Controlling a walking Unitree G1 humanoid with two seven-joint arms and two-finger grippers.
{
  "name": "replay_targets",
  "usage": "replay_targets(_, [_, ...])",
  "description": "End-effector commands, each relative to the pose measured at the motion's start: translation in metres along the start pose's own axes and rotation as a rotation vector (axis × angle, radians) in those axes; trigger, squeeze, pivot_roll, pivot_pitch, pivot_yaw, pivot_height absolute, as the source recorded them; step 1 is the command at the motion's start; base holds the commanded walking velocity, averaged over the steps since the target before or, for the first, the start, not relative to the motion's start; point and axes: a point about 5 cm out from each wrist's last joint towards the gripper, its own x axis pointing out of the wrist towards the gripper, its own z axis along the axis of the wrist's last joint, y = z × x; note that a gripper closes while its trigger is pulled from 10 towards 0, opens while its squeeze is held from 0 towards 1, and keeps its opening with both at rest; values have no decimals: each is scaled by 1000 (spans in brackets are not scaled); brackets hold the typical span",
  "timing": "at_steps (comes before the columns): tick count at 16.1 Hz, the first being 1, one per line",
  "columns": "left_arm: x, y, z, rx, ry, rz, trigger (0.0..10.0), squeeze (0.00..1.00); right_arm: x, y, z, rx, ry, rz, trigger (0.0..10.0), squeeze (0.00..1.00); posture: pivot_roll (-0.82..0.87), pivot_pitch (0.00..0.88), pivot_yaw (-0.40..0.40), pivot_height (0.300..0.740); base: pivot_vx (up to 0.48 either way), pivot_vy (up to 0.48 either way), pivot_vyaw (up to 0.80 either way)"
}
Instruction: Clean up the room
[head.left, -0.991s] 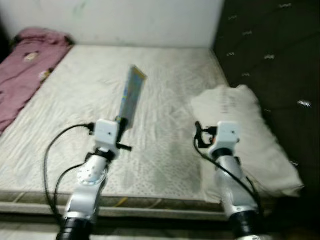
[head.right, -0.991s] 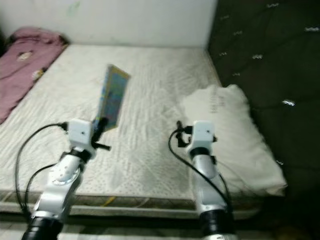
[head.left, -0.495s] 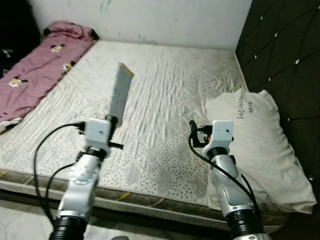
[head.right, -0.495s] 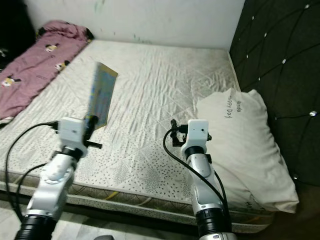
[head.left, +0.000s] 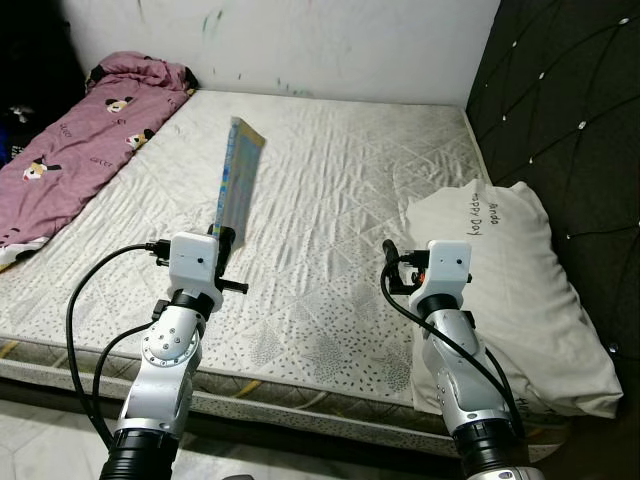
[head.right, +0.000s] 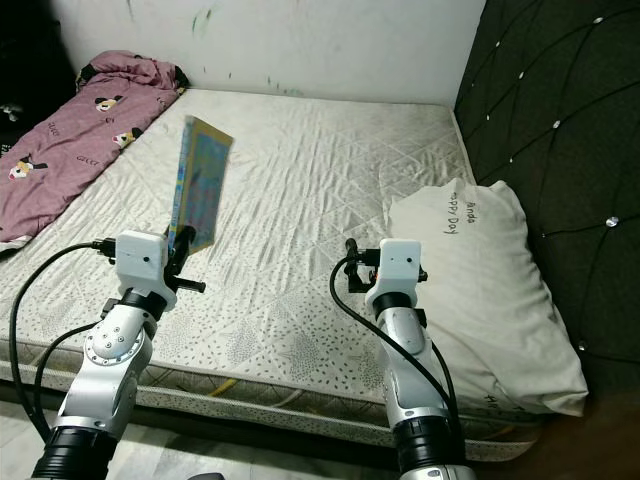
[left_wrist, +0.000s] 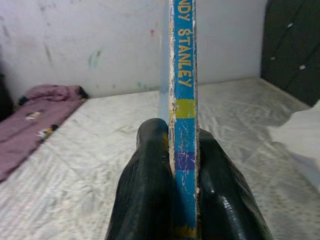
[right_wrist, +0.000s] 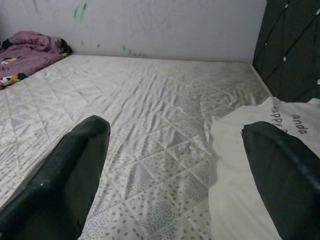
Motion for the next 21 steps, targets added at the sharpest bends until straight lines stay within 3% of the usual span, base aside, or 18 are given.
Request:
replay_targets(1, [3,1,7,-10,-35,-3,10000,0,0,-2,2,8,-2,-6,10000,0,20,0,29,740,364,0,0])
replay_targets(7, [3,-1,7,-26,-38,-15,10000,0,0,-3,2,6,0,-7,10000,0,16,0,30,740,351,0,0])
replay_targets(18, [5,-3,7,-2,-30,15,10000,0,1,-3,3,3,-2,-9,10000,0,17,0,29,740,0,0,0])
replay_targets(21, [2,6,10,35,-25,86,10000,0,0,-2,11,16,-37,2,10000,0,28,0,29,740,0,0,0])
